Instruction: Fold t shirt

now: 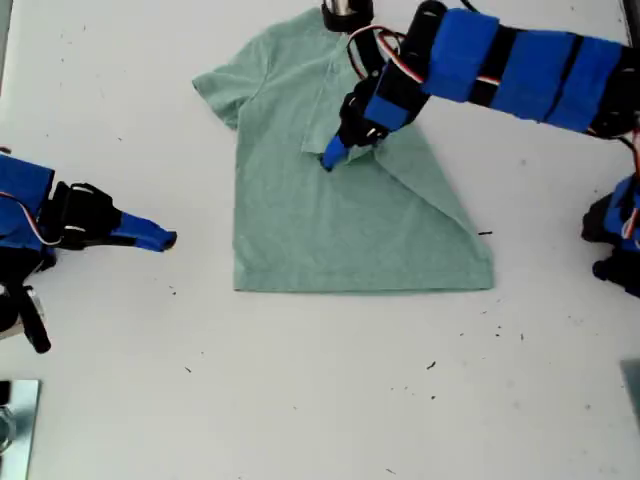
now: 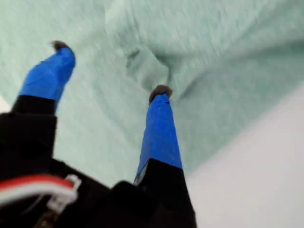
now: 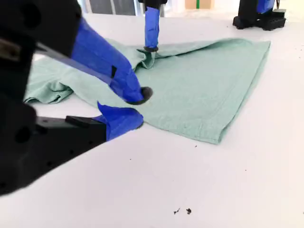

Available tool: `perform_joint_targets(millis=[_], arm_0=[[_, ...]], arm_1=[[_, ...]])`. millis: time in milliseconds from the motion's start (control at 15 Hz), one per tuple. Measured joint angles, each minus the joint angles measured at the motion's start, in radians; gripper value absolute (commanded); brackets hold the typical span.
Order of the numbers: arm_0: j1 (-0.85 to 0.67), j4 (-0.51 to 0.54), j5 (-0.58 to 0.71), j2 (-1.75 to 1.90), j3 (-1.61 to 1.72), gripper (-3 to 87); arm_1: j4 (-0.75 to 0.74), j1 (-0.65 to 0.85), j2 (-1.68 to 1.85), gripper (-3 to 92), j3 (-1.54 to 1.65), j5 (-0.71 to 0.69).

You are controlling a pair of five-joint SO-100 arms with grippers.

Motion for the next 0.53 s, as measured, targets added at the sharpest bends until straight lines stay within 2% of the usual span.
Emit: perform_joint_targets(millis=[133,200,333,467,533], arm_0=[[0.000,0.002,-0.006,0.000,0.000,7.0],[0.000,0.011,-0.006,0.000,0.000,3.4],[0.000,0.025,-0.006,0.000,0.000,-0.1],[-0.003,0.028,-0.006,0.000,-0.003,-0.1],[-0.003,0.028,-0.006,0.000,-0.003,5.4]], arm_1=[[0.110,0.025,0.218,24.6,0.006,-0.017],[0.150,0.055,0.374,22.9,0.087,-0.015],[0.137,0.081,0.707,17.1,0.454,0.054],[-0.067,0.023,1.065,16.0,0.979,0.196],[-0.178,-0.012,1.239,14.9,1.258,0.279]])
